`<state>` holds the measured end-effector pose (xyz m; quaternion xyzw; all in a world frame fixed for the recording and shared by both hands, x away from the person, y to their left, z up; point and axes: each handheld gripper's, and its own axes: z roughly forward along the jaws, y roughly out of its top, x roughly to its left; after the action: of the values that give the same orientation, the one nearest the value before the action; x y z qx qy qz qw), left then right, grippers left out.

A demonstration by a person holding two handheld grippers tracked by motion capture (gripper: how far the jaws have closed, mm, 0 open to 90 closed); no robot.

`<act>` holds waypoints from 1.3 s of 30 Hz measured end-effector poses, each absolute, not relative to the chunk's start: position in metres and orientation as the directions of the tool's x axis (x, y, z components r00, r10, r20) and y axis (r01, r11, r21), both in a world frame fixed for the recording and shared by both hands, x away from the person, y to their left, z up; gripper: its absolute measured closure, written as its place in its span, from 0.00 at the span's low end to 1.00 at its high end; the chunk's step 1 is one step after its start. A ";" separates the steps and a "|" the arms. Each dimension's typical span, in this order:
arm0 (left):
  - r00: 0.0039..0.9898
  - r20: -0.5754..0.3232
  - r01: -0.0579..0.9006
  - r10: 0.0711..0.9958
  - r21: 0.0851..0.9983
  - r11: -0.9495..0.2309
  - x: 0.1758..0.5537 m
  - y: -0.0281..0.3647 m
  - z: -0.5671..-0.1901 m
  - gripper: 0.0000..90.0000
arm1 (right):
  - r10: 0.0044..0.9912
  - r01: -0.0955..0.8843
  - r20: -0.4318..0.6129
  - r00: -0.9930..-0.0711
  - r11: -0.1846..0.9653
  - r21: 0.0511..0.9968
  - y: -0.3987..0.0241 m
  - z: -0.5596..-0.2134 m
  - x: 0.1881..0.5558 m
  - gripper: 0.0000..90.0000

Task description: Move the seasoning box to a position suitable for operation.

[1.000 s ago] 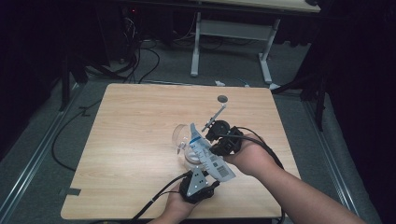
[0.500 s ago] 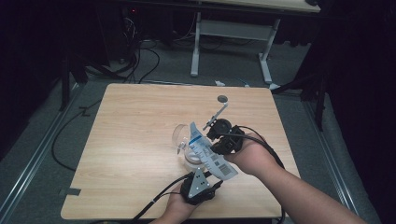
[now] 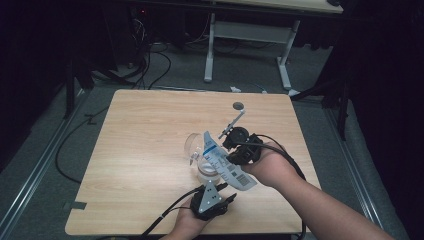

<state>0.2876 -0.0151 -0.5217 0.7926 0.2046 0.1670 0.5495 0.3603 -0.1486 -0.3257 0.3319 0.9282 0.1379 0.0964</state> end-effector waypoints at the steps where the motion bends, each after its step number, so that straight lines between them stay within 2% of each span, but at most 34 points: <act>1: 0.859 0.038 0.143 0.510 0.940 -0.311 0.288 -0.013 -0.522 0.62 | 0.641 0.588 -0.086 -0.762 0.743 0.320 -0.149 -0.326 0.361 1.00; 15: 0.844 0.047 0.144 0.534 0.940 -0.310 0.288 0.025 -0.520 0.62 | 0.638 0.588 -0.081 -0.766 0.745 0.316 -0.148 -0.330 0.362 1.00; 33: 0.737 0.045 0.183 0.674 0.947 -0.264 0.306 0.105 -0.516 0.62 | 0.640 0.589 -0.084 -0.764 0.744 0.315 -0.149 -0.331 0.362 1.00; 39: 0.712 0.041 0.196 0.701 0.947 -0.254 0.309 0.120 -0.517 0.62 | 0.646 0.593 -0.086 -0.758 0.739 0.320 -0.153 -0.332 0.362 1.00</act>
<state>0.3092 0.1202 -0.5173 0.7557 0.2969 0.2365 0.5336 0.3621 -0.1530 -0.3323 0.3341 0.9275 0.1378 0.0960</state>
